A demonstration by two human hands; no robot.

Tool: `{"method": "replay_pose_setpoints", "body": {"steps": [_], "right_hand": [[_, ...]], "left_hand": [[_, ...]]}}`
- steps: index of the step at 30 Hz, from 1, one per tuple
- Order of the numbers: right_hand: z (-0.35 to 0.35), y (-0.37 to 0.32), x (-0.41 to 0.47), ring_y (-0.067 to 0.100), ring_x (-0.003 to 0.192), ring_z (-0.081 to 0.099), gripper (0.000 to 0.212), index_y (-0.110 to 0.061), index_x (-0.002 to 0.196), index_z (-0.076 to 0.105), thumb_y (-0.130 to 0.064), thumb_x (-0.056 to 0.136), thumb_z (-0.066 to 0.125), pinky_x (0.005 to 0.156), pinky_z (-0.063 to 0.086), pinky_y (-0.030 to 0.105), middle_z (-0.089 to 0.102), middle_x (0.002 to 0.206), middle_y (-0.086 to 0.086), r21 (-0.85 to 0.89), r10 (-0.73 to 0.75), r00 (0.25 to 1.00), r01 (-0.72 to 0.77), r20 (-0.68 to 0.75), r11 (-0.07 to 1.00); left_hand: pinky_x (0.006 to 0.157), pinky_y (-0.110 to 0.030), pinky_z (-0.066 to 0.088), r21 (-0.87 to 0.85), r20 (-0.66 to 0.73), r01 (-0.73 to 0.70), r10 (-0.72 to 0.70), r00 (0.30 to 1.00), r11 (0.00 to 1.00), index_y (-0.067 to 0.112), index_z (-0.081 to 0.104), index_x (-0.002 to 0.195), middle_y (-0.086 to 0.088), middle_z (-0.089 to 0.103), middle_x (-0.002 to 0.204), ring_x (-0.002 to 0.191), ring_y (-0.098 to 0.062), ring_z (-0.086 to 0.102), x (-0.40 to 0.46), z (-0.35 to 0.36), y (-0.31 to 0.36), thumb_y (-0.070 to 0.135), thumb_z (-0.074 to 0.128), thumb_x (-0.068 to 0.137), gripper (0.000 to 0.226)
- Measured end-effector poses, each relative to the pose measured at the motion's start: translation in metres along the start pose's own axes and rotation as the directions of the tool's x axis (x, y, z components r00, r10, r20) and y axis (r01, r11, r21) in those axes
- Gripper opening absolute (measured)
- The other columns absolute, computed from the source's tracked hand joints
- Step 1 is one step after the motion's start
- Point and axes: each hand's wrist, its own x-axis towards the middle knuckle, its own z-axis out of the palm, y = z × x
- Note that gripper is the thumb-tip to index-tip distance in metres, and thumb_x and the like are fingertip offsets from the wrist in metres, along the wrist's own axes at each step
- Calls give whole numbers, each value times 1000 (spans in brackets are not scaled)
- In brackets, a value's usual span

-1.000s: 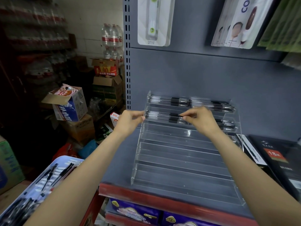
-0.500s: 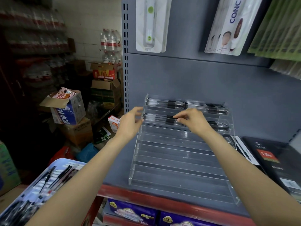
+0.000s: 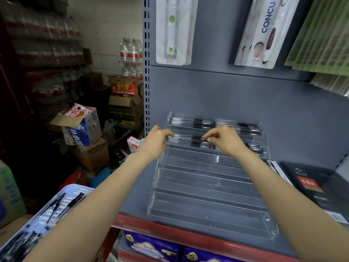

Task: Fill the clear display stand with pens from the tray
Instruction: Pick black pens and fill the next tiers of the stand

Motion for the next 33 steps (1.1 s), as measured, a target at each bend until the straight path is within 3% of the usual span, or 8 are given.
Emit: {"method": "replay_pose_setpoints", "body": {"steps": [7,13,19,22,25,29,33], "right_hand": [[-1,10,-5,19,101,63,15,-12,97,74,-11,88,63,87,42,20,71,103,7,26,47,998,-46,-47,999],[-4,7,-5,16,99,62,16,-11,100,73,-11,88,62,87,39,17,71,104,6,-7,34,999,-34,-14,999],[-8,4,-3,7,87,54,16,-10,99,73,-9,88,62,78,34,12,71,101,6,0,56,998,-56,31,998],[-9,5,-4,11,91,59,16,-10,100,73,-11,87,63,80,36,15,71,102,5,16,61,997,-62,49,998],[-3,1,-7,11,88,60,16,-9,100,72,-10,86,64,76,33,6,71,103,6,34,28,998,-26,-58,999],[15,-29,-13,8,80,56,18,-11,101,71,-7,87,61,66,35,-2,69,101,4,137,-35,979,64,-201,988],[52,-79,-18,6,78,58,19,-15,99,71,-6,86,60,67,37,-3,69,93,-3,297,-85,987,123,-137,947]], "left_hand": [[99,-37,43,-105,-5,9,-10,1000,994,15,64,114,-14,53,124,116,-26,50,-2,-3,-3,-2,44,93,33],[97,-36,45,-74,21,26,-25,999,997,15,65,111,-10,57,128,117,-24,50,7,-1,-4,-4,42,92,35],[80,-35,51,-108,12,29,-28,1000,994,19,66,107,-11,57,126,98,-31,61,8,-1,-6,2,46,93,30],[81,-29,48,-169,-10,38,-40,999,985,17,62,116,-10,58,126,108,-27,58,4,0,-6,4,48,94,29],[85,-26,45,-320,-74,57,-84,994,946,19,55,124,-8,60,122,113,-21,56,-5,-1,-9,8,52,93,33],[85,-29,49,-474,-162,72,-167,972,877,23,49,129,-1,60,115,98,-12,59,-21,-7,-19,13,55,92,39],[80,-27,55,-501,-195,60,-180,964,863,12,63,113,0,67,97,85,-12,64,-42,-18,-44,12,57,91,23]]}}
